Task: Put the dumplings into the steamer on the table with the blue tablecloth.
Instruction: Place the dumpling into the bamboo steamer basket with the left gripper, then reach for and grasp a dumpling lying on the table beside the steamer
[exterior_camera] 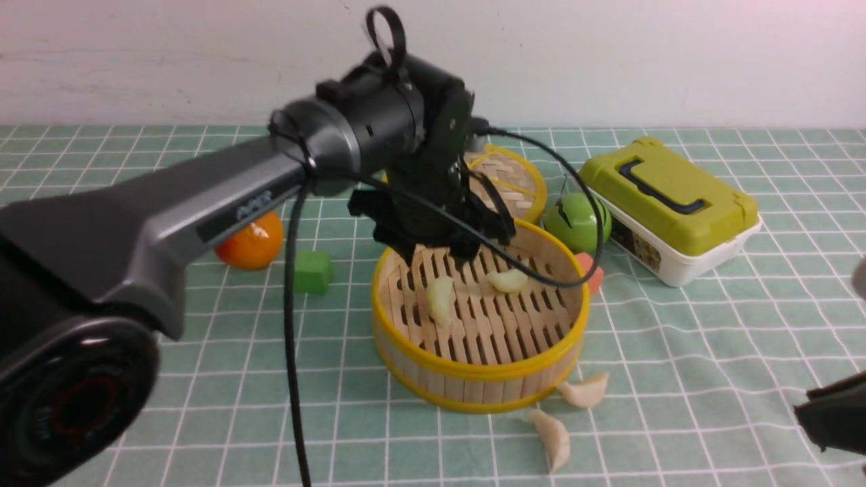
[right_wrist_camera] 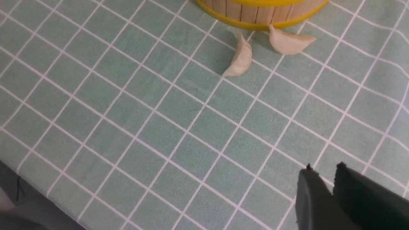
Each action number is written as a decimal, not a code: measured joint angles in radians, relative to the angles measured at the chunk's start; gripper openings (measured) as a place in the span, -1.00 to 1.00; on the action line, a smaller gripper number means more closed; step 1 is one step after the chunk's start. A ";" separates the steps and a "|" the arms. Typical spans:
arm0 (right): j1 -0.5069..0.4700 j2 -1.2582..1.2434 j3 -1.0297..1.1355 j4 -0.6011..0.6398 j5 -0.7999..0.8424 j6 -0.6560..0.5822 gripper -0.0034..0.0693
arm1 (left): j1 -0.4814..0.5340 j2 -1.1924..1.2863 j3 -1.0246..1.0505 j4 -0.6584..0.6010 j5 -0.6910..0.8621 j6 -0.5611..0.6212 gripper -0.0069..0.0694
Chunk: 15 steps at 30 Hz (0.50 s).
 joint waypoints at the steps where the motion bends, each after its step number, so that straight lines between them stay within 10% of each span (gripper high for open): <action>1: 0.006 0.019 -0.010 0.000 0.000 0.000 -0.61 | 0.000 -0.023 -0.001 0.008 0.017 0.007 0.32; 9: 0.216 0.309 -0.134 -0.040 -0.072 0.010 -0.51 | 0.000 -0.413 0.070 0.046 0.163 0.068 -0.28; 15: 0.244 0.554 -0.142 -0.079 -0.179 0.155 0.01 | 0.000 -0.710 0.448 -0.003 0.152 0.075 -0.84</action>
